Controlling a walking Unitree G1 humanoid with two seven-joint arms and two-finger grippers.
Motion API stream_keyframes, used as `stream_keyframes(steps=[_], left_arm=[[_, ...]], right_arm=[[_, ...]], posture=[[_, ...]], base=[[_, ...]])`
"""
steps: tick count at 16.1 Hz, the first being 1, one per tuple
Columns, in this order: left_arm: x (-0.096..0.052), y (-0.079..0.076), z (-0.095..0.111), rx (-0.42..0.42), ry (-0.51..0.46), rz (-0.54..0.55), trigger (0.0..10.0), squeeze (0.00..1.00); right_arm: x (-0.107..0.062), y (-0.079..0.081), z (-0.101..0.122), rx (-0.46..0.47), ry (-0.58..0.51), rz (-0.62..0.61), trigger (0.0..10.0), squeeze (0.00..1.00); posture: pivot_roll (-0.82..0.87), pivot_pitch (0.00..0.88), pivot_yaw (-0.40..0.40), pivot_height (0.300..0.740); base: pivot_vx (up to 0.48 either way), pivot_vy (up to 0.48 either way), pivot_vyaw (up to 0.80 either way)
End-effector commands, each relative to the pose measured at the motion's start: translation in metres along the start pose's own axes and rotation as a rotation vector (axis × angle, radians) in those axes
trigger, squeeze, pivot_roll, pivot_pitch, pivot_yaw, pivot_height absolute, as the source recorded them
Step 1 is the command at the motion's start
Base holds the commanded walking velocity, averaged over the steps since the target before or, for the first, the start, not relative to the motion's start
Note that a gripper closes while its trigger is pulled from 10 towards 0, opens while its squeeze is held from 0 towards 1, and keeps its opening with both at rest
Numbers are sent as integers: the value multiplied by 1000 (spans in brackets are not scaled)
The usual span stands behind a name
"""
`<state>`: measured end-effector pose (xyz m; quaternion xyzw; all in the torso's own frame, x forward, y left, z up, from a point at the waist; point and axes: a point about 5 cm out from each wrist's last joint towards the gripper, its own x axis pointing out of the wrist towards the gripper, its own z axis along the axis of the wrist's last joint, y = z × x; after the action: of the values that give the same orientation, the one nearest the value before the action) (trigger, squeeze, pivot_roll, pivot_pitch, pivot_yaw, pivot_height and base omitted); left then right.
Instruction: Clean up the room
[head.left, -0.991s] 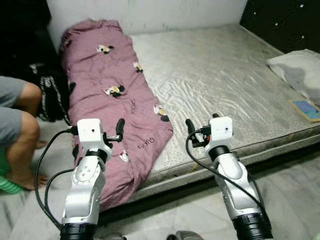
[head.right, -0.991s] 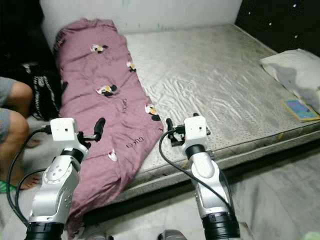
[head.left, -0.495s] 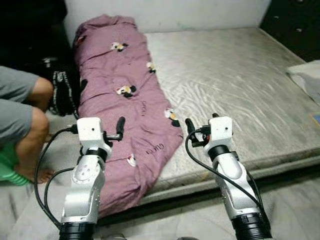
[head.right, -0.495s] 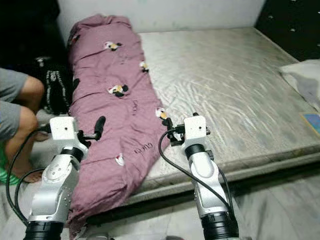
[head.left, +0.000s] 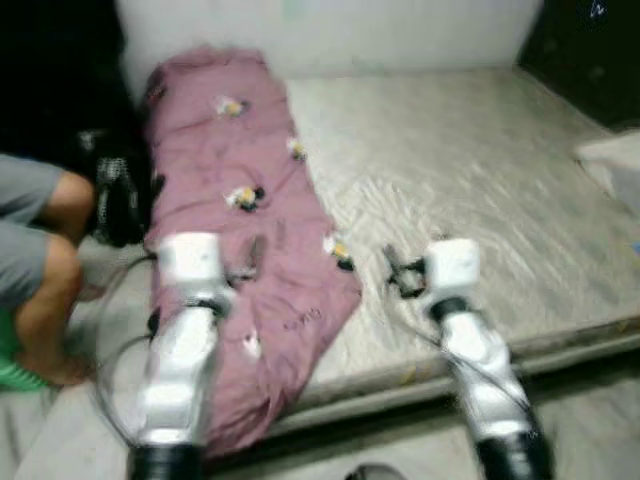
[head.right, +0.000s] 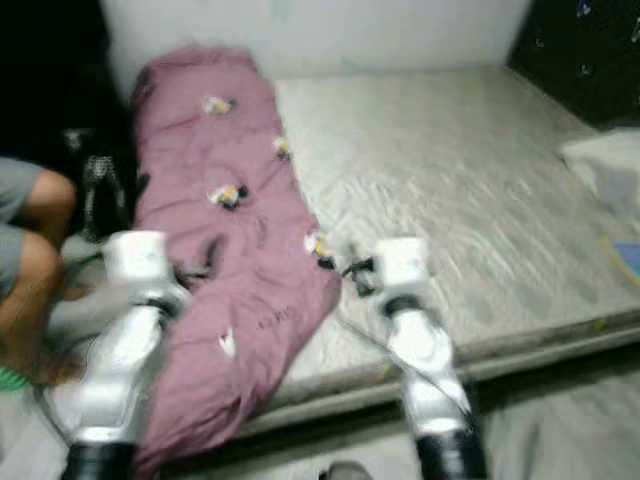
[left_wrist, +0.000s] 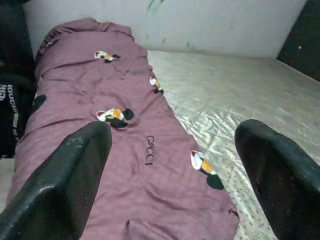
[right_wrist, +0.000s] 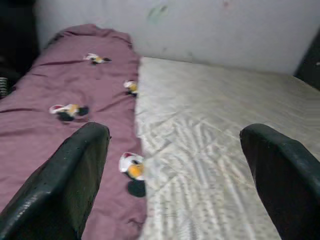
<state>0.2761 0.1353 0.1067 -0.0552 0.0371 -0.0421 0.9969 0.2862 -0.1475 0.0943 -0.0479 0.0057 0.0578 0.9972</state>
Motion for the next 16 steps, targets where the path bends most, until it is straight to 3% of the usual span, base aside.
stream_keyframes(steps=[1, 5, 8, 9, 11, 16], left_arm=[[-3, 15, 0, 24, 5, 57, 10000, 0], [-3, 17, -1, 24, 8, 75, 10000, 0], [-8, 24, -2, 92, 2, 91, 10000, 0], [-11, 27, 1, 155, -23, 79, 10000, 0], [-26, 37, 6, 356, -114, 27, 10000, 0], [-41, 51, -3, 392, -102, 32, 10000, 0]], right_arm=[[3, 11, 5, 16, -19, 31, 10000, 0], [3, 11, 5, 18, -18, 30, 10000, 0], [2, 10, 4, 16, -17, 29, 10000, 0], [1, 7, 5, 13, -21, 24, 10000, 0], [-6, -3, 5, 18, -34, 0, 10000, 0], [-19, -8, 5, 9, -34, -3, 10000, 0]], posture=[[-28, 0, -19, 740], [-29, 0, -20, 740], [-31, 0, -17, 740], [-31, 0, -15, 740], [-28, 0, -15, 740], [-28, 0, -17, 740]], base=[[0, 0, 0], [0, 0, 0], [0, 0, 0], [0, 0, 0], [0, 0, 0], [0, 0, 0]])
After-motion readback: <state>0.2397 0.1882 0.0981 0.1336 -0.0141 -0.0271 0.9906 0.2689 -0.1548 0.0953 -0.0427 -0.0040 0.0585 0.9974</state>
